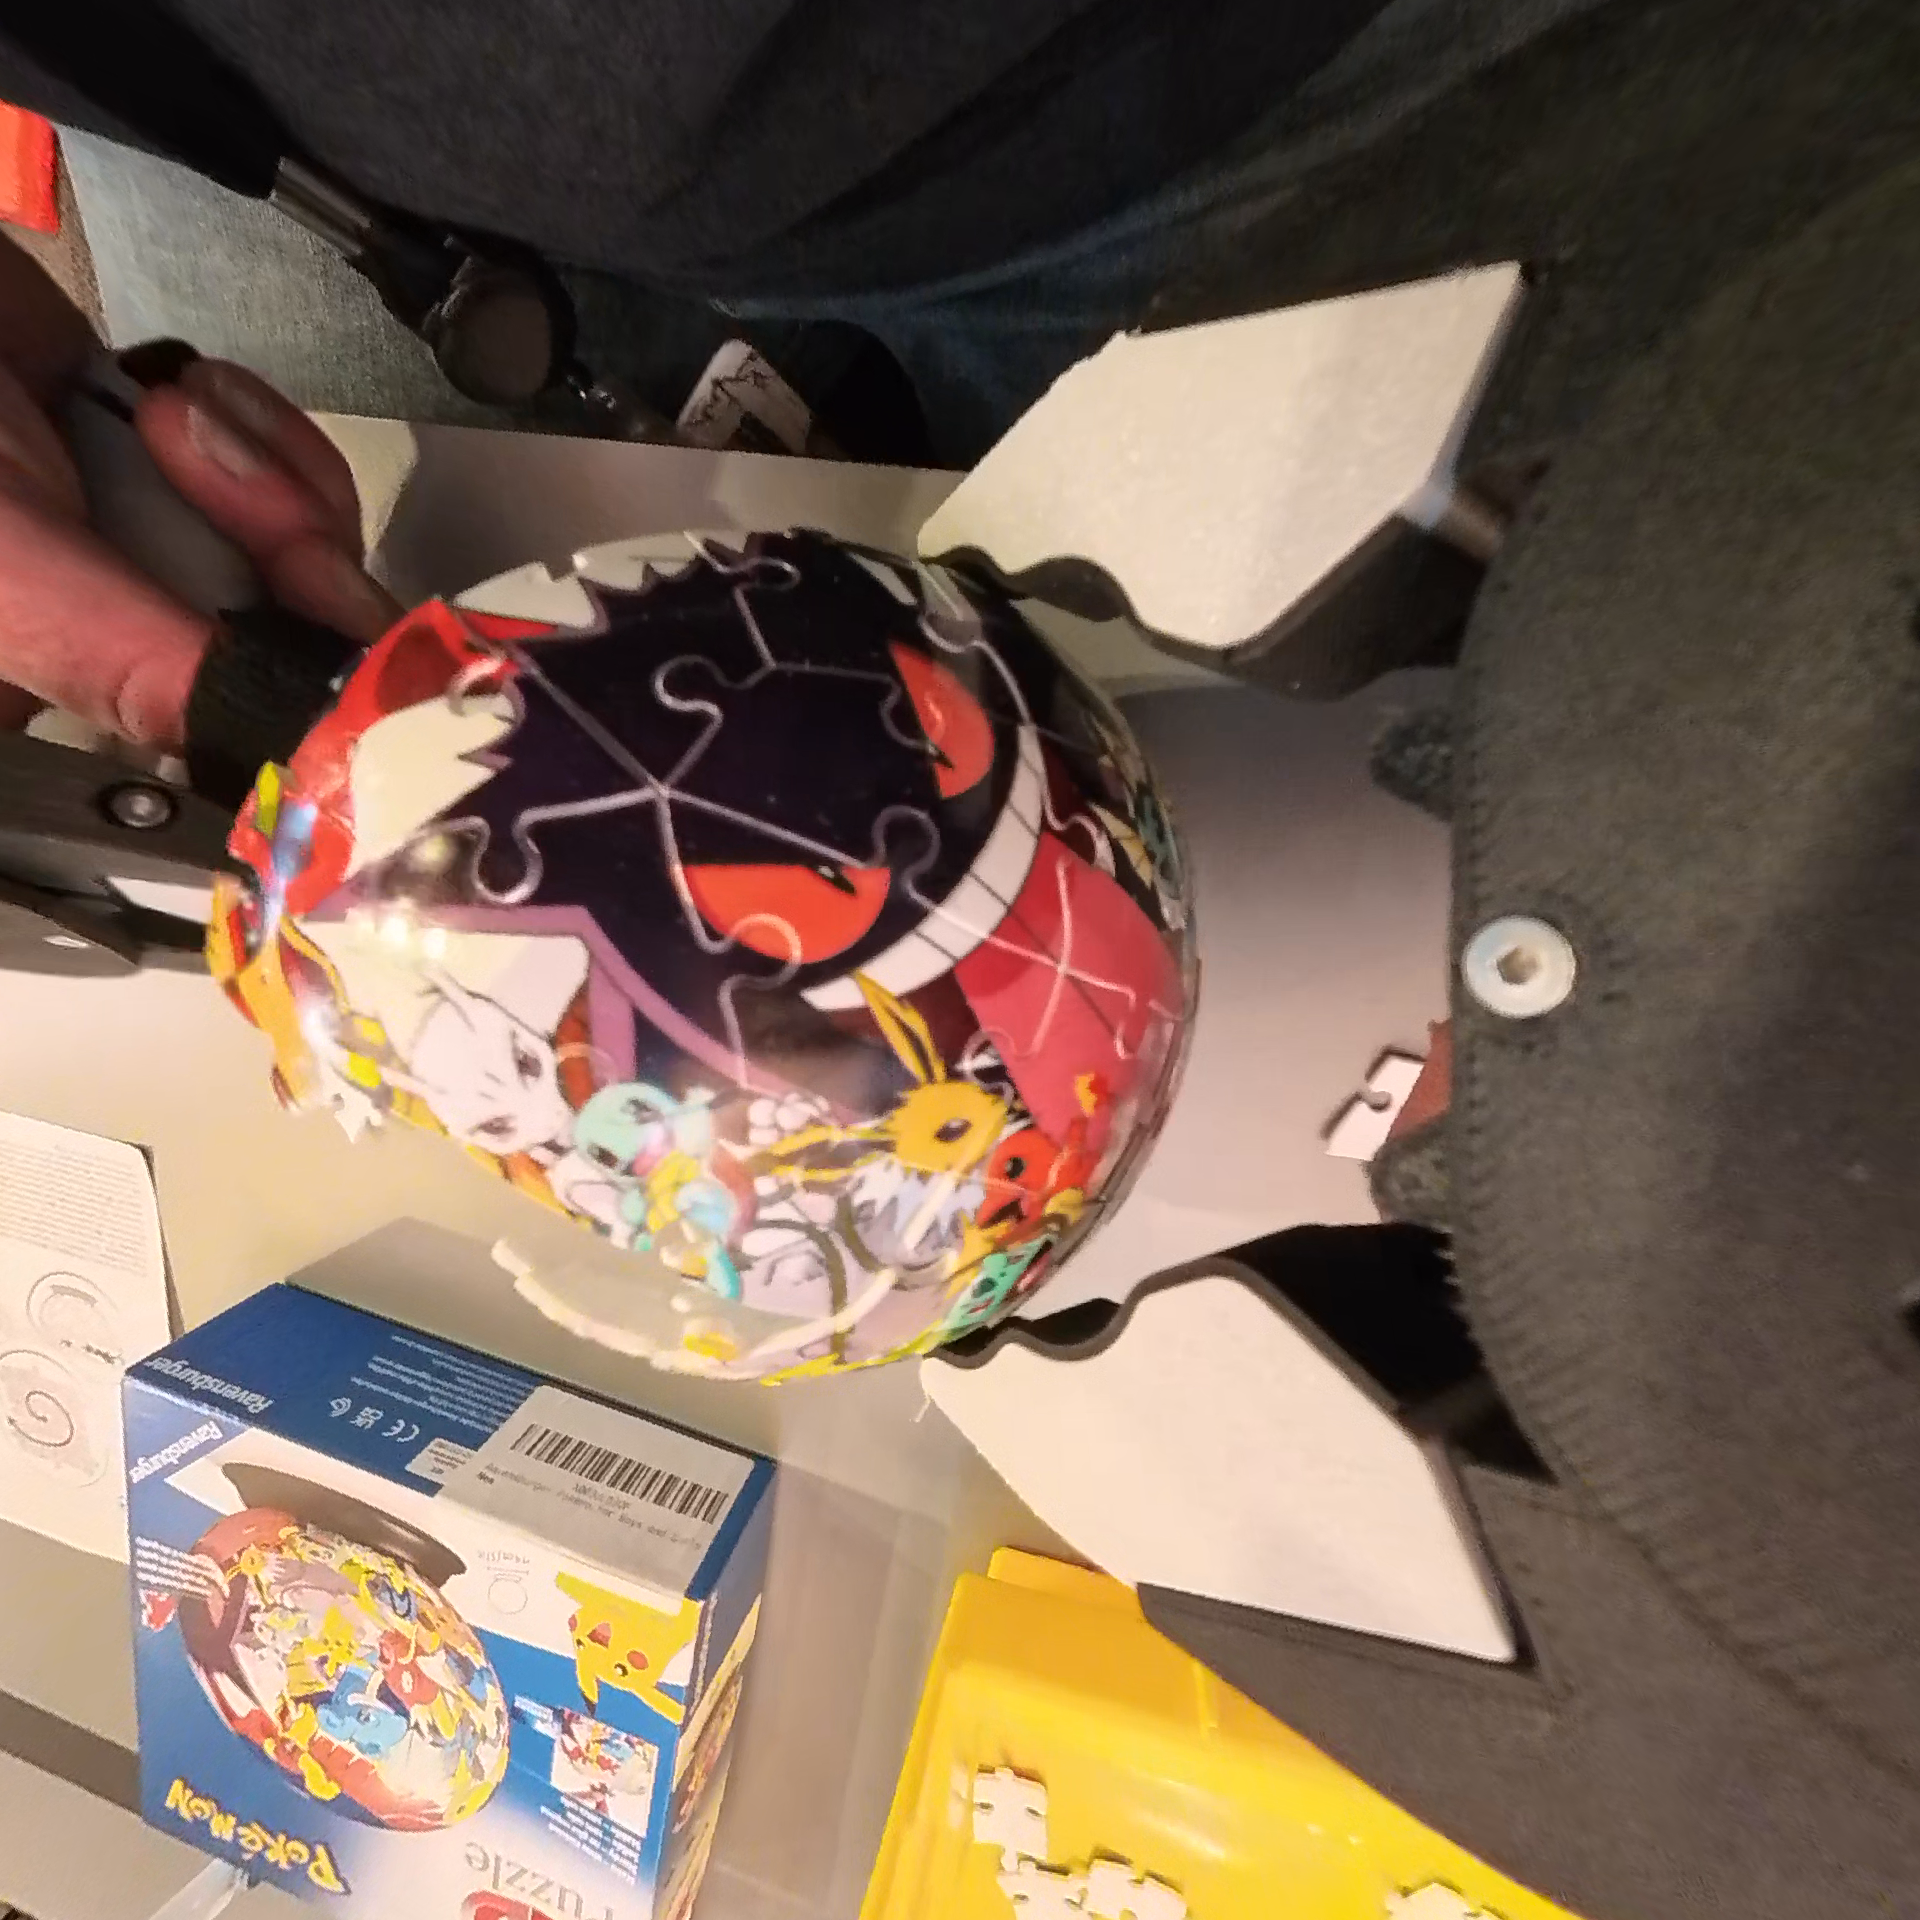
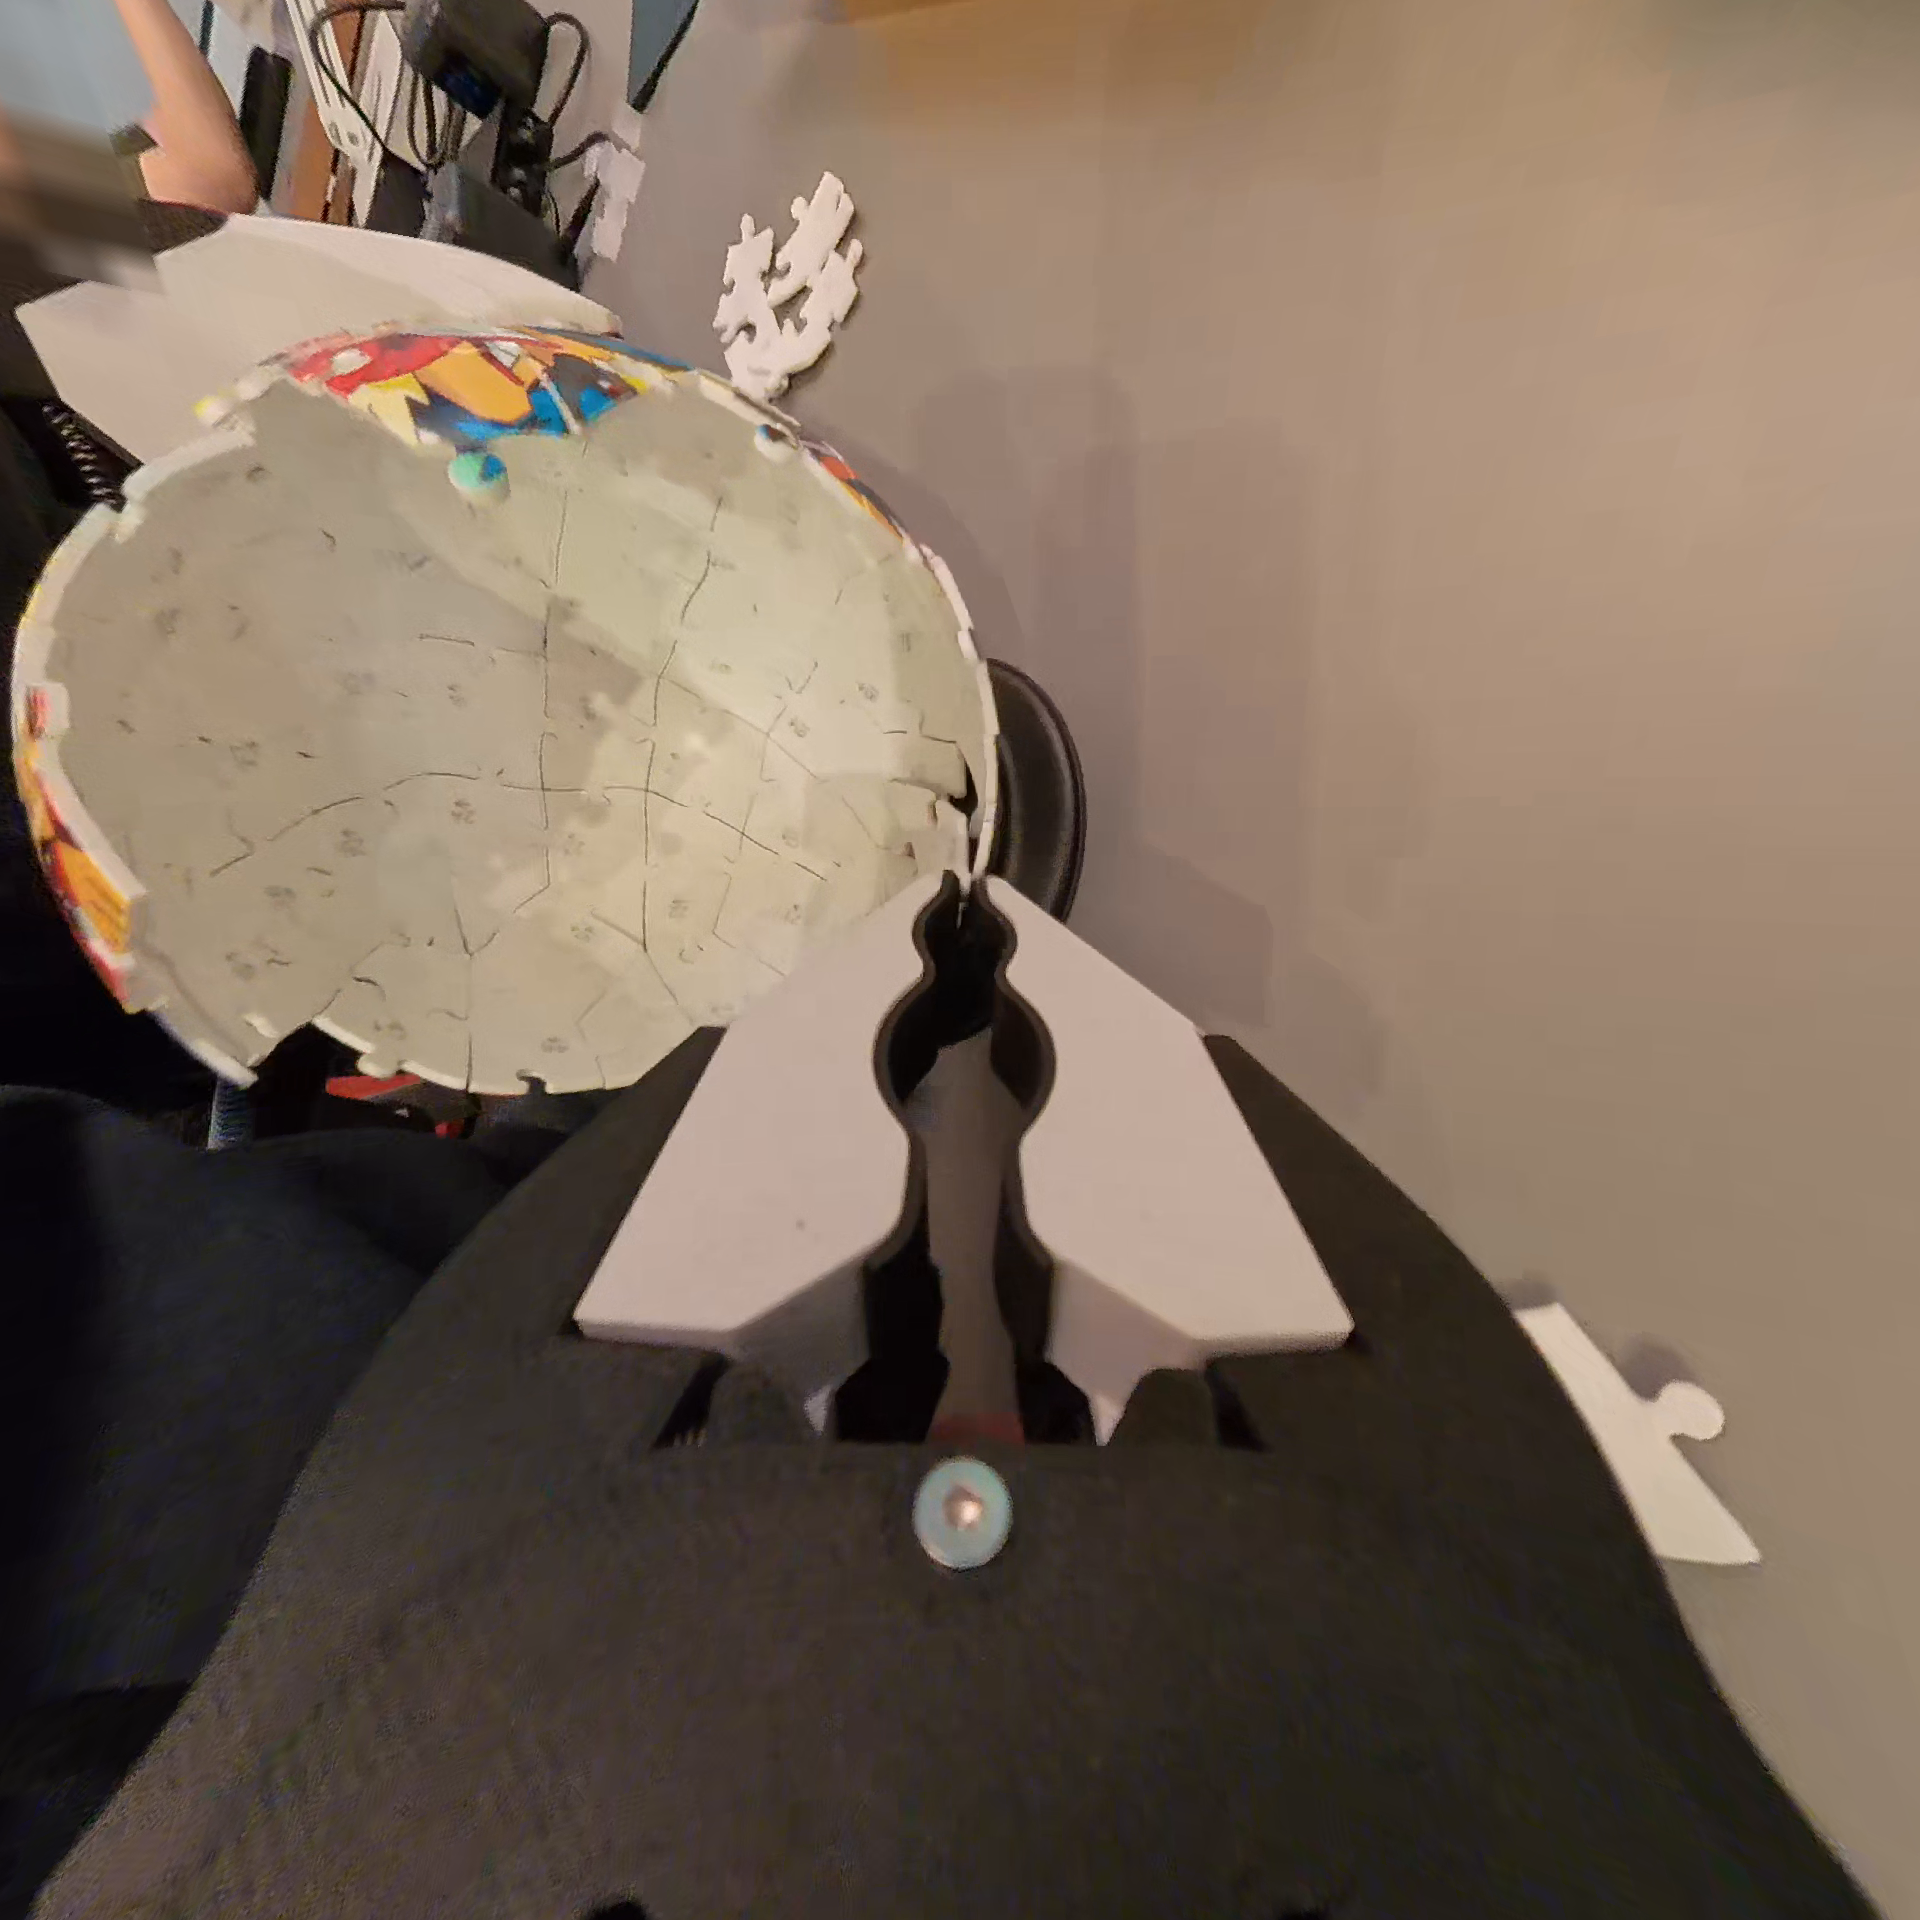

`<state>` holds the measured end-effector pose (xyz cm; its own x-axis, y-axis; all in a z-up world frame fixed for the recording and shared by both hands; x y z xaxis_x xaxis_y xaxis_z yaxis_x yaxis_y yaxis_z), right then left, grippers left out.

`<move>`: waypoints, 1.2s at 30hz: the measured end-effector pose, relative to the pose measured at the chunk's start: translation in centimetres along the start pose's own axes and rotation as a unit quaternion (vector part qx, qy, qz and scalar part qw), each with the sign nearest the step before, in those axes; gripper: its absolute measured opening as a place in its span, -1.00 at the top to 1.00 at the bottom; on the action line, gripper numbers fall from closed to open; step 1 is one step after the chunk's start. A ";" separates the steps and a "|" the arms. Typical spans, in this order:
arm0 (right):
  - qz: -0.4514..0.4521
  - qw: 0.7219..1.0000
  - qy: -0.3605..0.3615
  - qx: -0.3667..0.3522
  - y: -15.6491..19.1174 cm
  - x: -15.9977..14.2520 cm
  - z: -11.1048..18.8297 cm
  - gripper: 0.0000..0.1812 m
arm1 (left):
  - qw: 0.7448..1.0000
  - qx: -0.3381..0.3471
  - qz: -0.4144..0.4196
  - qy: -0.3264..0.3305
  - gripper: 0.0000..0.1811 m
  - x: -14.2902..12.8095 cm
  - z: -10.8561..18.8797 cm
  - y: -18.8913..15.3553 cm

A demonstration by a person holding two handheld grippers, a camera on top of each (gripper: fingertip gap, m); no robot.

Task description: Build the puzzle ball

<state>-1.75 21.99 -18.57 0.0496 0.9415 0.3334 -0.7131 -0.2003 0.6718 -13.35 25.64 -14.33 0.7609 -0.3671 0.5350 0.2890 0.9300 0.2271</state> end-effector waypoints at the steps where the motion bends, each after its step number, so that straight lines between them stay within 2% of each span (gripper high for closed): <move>1: -0.001 1.000 -0.002 0.000 0.1 -0.1 0.1 1.00 | 1.000 -0.001 0.001 -0.001 -0.42 0.0 0.0 0.0; 9: -0.032 0.998 -0.049 -0.016 0.2 -0.6 0.9 1.00 | 1.000 -0.003 0.007 -0.004 -0.42 0.0 0.0 -0.2; 18: -0.073 0.994 -0.086 -0.003 0.6 -0.7 0.8 1.00 | 1.000 0.001 0.018 0.009 -0.42 0.4 0.6 -0.1; 30: -0.105 0.990 -0.093 0.011 0.7 -1.3 -0.2 1.00 | 0.999 0.001 0.031 0.036 -0.41 0.8 1.0 -0.7; 36: -0.093 0.992 -0.091 0.001 1.0 -1.5 -0.9 1.00 | 0.999 0.002 0.035 0.038 -0.41 0.9 1.0 -0.9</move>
<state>-3.18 20.65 -18.95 0.3052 0.8977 0.3177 -0.6788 -0.0289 0.7338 -13.48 24.43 -13.26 0.8210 -0.2978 0.4871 0.2304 0.9535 0.1945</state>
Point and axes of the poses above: each gripper's, where its closed fingertips meet, z back along the fingers, x out of its top, y = z × x across the jaws, the point moved 5 cm from there along z, back along the fingers, and after that the axes turned 13 degrees about y, right-handed, at the moved point
